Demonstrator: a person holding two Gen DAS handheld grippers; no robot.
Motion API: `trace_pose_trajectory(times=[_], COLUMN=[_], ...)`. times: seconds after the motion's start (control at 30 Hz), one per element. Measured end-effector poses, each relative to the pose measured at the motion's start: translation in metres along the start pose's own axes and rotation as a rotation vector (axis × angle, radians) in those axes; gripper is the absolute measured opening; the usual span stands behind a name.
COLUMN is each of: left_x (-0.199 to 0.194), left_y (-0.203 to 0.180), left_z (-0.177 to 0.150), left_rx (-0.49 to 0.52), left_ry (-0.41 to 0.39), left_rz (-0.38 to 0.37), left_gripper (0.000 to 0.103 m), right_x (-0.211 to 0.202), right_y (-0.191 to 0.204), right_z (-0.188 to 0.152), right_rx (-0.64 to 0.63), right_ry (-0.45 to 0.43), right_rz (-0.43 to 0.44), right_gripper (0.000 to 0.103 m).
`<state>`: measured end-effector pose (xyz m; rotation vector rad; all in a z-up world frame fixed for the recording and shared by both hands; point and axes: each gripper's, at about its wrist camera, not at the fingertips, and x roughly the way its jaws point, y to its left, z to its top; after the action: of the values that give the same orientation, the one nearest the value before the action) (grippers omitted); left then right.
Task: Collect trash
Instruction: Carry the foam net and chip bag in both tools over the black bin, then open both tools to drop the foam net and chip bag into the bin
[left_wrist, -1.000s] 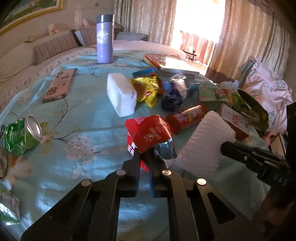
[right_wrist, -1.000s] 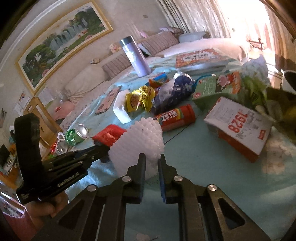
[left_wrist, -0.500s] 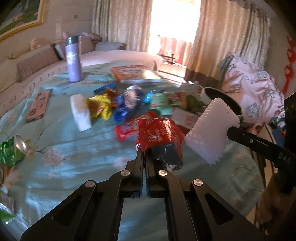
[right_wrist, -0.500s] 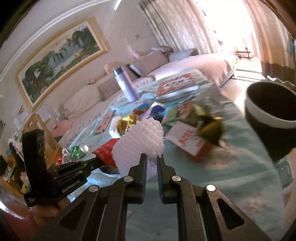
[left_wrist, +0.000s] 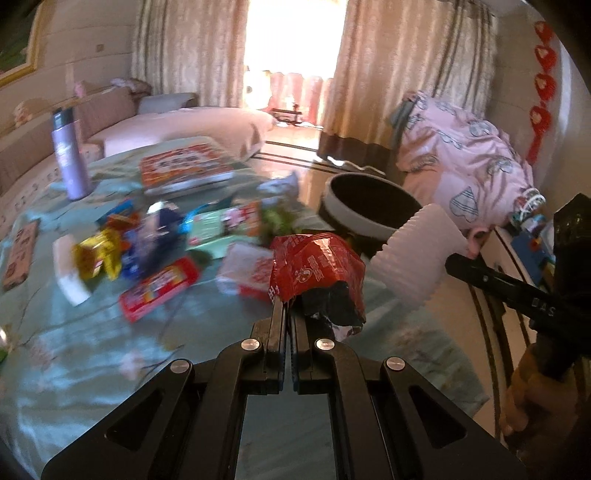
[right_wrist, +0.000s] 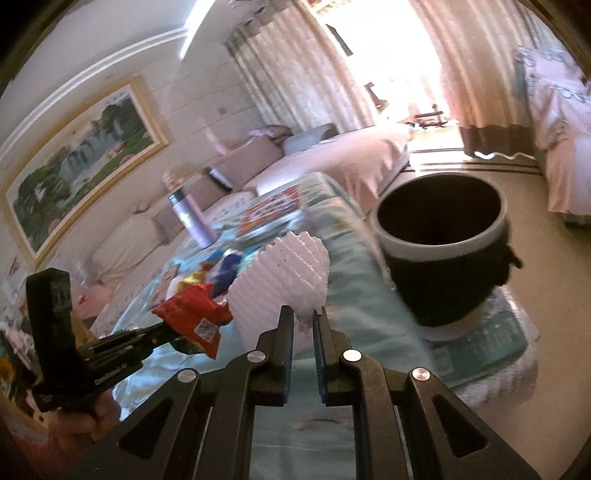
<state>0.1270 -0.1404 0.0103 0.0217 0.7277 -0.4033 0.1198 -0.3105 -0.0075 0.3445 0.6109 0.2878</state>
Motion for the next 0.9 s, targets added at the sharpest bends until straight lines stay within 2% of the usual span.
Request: trace_pose_trajectory(times=[0.3, 0.5, 0.9], left_x=[0.037, 0.067, 0.129], left_y=[-0.055, -0.083, -0.095], left_z=[0.033, 0.056, 0.099], left_rx=[0.064, 0.098, 0.073], left_ry=[0.019, 0.020, 0.066], left_rz=[-0.055, -0.064, -0.032], left_gripper=[0.002, 0.002, 0.002], right_x=[-0.011, -0.014, 0.021], right_y=[-0.048, -0.082, -0.122], right_z=[0.016, 0.033, 0.077], right_rx=[0.074, 0.100, 0.088], right_ry=[-0.038, -0.065, -0.049], right_rz=[-0.056, -0.091, -0.186], right_gripper=[0.010, 0.010, 0.008])
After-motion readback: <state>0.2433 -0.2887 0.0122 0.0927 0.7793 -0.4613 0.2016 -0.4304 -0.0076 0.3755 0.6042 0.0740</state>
